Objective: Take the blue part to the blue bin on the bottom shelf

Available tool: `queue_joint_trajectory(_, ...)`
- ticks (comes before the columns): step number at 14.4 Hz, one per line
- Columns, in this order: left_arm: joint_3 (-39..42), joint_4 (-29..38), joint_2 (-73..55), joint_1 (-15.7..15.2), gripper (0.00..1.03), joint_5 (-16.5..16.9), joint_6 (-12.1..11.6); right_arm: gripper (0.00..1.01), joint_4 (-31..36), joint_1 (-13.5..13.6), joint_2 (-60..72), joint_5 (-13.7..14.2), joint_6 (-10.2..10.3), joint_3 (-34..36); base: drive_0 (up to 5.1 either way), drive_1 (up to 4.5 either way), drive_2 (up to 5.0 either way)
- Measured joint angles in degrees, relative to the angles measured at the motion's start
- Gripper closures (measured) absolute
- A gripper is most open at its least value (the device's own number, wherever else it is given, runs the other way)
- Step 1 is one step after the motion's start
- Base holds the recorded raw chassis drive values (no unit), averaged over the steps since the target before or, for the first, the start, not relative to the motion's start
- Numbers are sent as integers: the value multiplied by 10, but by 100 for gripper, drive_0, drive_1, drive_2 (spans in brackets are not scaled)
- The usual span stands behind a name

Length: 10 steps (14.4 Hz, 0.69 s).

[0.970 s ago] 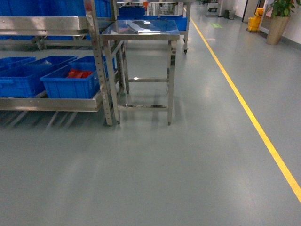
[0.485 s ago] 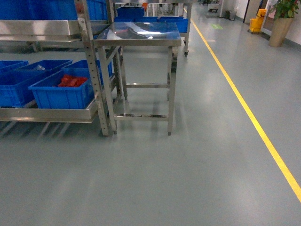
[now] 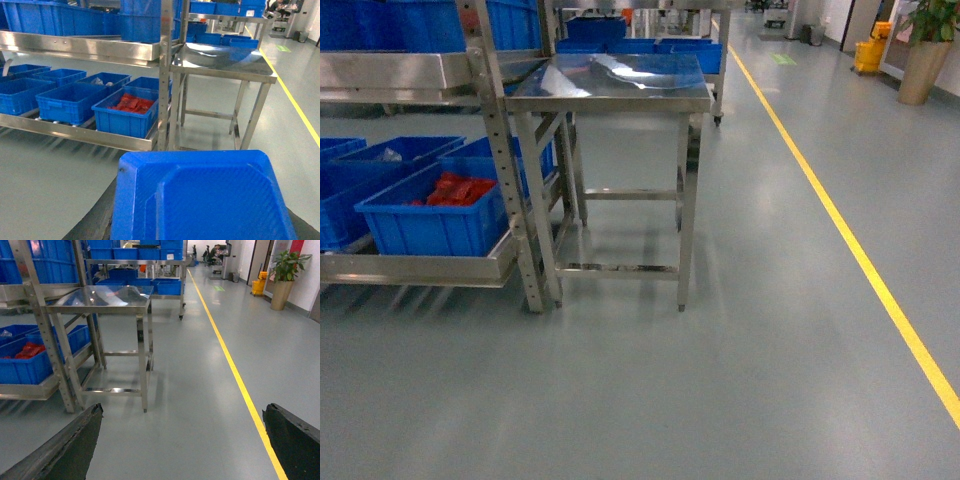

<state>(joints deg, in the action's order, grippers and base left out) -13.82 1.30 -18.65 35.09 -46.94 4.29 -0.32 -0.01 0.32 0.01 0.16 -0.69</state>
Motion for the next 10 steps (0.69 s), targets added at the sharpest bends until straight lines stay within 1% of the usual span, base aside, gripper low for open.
queue_joint_trajectory(10, 0, 2, 0, 0, 60, 0, 0, 3, -1, 0, 0, 0, 0, 0, 3, 423, -417)
